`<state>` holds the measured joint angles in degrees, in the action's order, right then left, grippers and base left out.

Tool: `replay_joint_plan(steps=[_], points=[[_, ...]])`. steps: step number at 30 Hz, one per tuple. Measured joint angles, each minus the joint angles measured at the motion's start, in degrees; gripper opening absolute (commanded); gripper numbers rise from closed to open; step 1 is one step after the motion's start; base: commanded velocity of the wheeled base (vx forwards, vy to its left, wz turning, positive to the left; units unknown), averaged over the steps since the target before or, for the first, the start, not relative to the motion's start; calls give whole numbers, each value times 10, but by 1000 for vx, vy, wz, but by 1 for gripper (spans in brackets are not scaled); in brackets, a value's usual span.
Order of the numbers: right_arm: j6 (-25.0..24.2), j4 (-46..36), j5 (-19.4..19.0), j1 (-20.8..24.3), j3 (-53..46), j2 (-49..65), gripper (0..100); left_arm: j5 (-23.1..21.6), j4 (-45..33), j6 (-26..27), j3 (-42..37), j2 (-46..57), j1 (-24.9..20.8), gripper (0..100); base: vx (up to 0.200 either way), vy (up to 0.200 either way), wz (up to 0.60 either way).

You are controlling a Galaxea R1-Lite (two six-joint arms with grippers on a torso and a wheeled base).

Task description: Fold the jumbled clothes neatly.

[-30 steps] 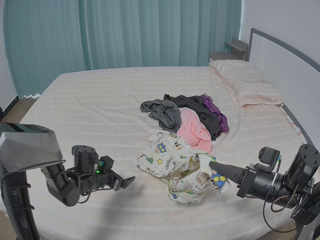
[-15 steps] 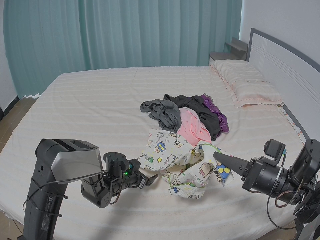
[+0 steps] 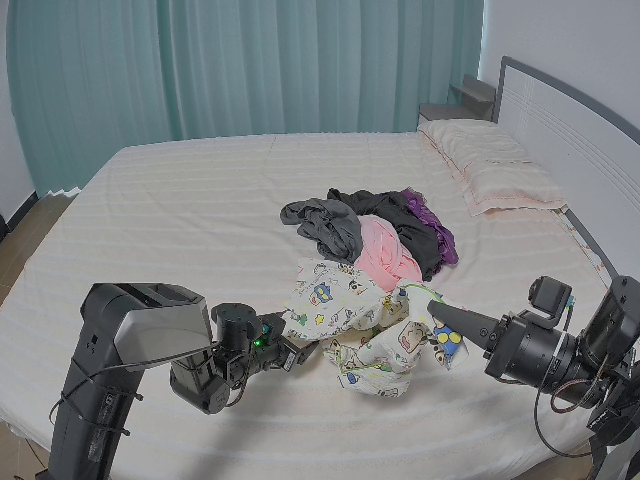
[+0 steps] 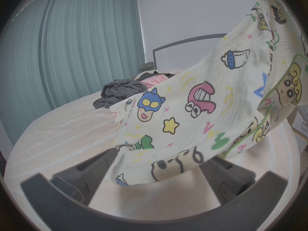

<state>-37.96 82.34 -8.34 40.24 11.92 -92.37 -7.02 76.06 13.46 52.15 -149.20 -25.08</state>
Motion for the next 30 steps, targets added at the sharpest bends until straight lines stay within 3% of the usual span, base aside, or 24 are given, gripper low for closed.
replay_joint_plan(steps=[9, 14, 25, 30], points=[[0, 0, 0, -15, -4, -5, 0, 1, 4, -31, 1, -15, -2, 0, 0, 0, 0], [0, 0, 1, -32, -7, -11, 0, 7, 5, -75, -19, -7, -4, 0, 0, 0, 0], [5, 25, 8, -95, 1, -57, 0, 7, 6, -219, -165, 125, -9, 0, 0, 0, 0], [8, 55, 29, -121, 26, -96, 0, 14, 5, -286, -236, 214, -31, 0, 0, 0, 0]])
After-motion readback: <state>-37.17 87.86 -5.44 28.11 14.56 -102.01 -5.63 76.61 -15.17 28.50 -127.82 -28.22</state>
